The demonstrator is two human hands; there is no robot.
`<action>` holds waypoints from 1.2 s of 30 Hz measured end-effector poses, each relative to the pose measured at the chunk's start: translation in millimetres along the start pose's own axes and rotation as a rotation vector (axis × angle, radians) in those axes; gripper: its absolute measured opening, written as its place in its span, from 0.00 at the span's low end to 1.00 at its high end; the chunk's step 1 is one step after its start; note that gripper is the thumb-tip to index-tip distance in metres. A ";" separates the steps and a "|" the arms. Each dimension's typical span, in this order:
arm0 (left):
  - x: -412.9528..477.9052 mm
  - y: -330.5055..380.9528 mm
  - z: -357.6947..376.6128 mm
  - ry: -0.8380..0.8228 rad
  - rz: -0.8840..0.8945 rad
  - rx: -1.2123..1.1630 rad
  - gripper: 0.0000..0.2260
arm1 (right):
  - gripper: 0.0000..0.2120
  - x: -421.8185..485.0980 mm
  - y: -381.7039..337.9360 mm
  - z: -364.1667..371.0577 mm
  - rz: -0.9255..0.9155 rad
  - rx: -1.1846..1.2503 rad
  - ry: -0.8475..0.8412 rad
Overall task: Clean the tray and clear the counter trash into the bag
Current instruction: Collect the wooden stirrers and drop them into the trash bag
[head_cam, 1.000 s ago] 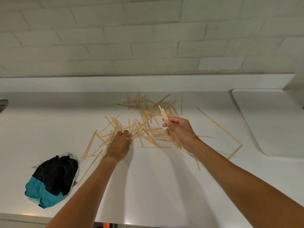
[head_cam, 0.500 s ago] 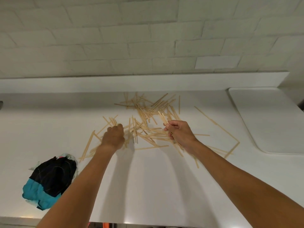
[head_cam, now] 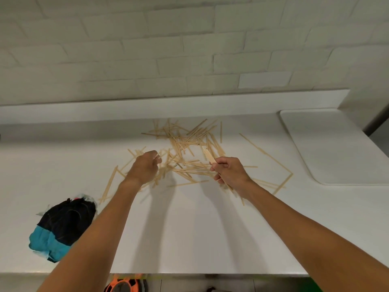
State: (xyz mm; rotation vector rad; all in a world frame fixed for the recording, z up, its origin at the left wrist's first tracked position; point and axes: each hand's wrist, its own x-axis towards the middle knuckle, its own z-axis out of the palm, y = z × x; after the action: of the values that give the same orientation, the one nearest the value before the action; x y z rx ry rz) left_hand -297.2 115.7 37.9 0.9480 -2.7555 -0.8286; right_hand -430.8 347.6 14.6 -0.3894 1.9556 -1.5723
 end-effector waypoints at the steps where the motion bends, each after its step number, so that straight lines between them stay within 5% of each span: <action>1: -2.9 6.6 3.3 -0.040 0.030 -0.070 0.09 | 0.06 -4.1 0.7 -4.0 -0.001 0.005 0.001; 13: -36.1 107.8 78.4 -0.334 0.371 -0.187 0.15 | 0.09 -77.8 30.9 -97.6 0.015 0.060 0.144; 24: -144.4 289.0 216.5 -0.642 0.612 -0.171 0.12 | 0.11 -256.7 107.9 -269.9 0.097 0.121 0.656; 29: -223.5 365.0 284.7 -0.782 0.764 -0.118 0.12 | 0.11 -354.4 162.7 -336.6 0.214 0.003 0.848; 36: -306.8 418.9 370.2 -0.927 0.949 0.103 0.09 | 0.11 -453.0 225.2 -374.3 0.372 -0.206 0.858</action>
State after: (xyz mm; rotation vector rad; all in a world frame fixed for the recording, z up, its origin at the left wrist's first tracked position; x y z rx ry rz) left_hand -377.9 744.5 -31.2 -1.0055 -3.3250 -1.0507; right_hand -274.6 955.2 -35.0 0.6580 2.6176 -1.3982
